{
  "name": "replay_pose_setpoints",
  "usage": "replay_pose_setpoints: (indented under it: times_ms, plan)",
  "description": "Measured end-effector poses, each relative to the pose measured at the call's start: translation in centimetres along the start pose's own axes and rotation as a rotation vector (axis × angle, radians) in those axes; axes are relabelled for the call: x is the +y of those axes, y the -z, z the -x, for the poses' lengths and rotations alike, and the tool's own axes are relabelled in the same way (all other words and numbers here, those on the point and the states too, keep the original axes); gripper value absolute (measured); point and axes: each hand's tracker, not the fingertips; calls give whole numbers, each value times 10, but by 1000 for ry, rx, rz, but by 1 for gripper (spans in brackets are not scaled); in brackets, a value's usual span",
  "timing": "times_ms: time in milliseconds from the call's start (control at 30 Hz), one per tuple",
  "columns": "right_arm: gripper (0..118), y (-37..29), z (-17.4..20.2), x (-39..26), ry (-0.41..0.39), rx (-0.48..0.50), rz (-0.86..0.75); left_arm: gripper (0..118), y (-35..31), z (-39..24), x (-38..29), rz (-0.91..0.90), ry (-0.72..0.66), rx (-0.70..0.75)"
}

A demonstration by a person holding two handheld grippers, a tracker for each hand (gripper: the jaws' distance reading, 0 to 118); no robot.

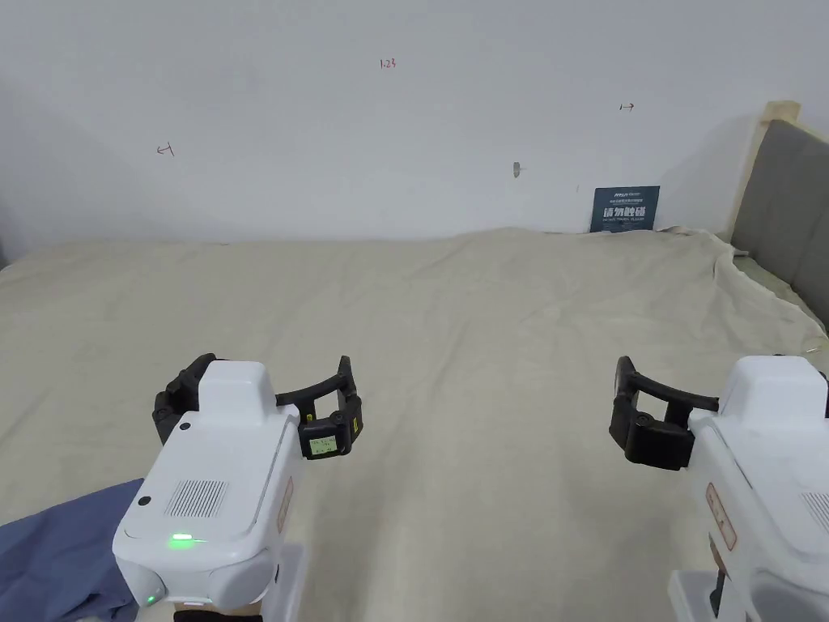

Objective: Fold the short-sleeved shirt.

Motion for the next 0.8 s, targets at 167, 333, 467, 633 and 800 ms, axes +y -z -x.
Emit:
replay_pose_setpoints:
  times_ms: [167, 333, 467, 633, 800]
  plan:
    - [118, 3, -3, -6, 1, -7, -5, 118, -1, 1, 0, -9, -2, 9]
    - [118, 6, -3, -10, -1, 2, -6, 118, -1, 2, -1, -8, 4, 15]
    - [118, 9, -3, -12, 1, 9, -11, 118, -1, 3, -1, -10, 4, 16]
    - [118, 12, -5, -15, -5, 12, -18, 118, -1, 4, -1, -15, 0, 19]
    - [118, 15, -8, -17, -6, 15, -22, 118, -2, 4, 0, -11, -1, 22]
